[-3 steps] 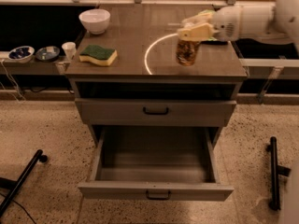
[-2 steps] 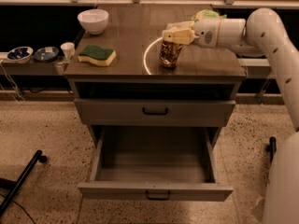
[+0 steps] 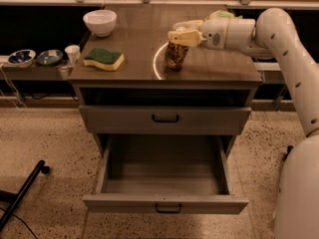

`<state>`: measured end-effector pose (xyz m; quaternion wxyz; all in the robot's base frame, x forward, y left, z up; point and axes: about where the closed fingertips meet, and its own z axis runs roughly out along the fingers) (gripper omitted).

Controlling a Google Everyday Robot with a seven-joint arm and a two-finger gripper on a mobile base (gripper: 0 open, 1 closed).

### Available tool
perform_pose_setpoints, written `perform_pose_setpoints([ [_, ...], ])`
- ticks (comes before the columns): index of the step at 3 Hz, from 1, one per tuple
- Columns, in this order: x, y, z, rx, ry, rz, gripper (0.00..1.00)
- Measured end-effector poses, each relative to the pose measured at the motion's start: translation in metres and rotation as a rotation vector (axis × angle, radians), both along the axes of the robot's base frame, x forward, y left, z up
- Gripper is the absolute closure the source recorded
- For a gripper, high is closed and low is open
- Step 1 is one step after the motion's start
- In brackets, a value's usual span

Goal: Pick orange can from middle drawer and place on counter

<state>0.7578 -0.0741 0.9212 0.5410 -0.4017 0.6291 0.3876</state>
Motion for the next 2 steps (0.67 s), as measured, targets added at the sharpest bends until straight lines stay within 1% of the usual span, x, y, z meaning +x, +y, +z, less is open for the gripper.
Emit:
perform_pose_setpoints([
  [1,0.0,0.0,0.0015,0.0,0.0,0.0,0.21],
  [2,0.0,0.0,0.0015,0.0,0.0,0.0,0.01],
])
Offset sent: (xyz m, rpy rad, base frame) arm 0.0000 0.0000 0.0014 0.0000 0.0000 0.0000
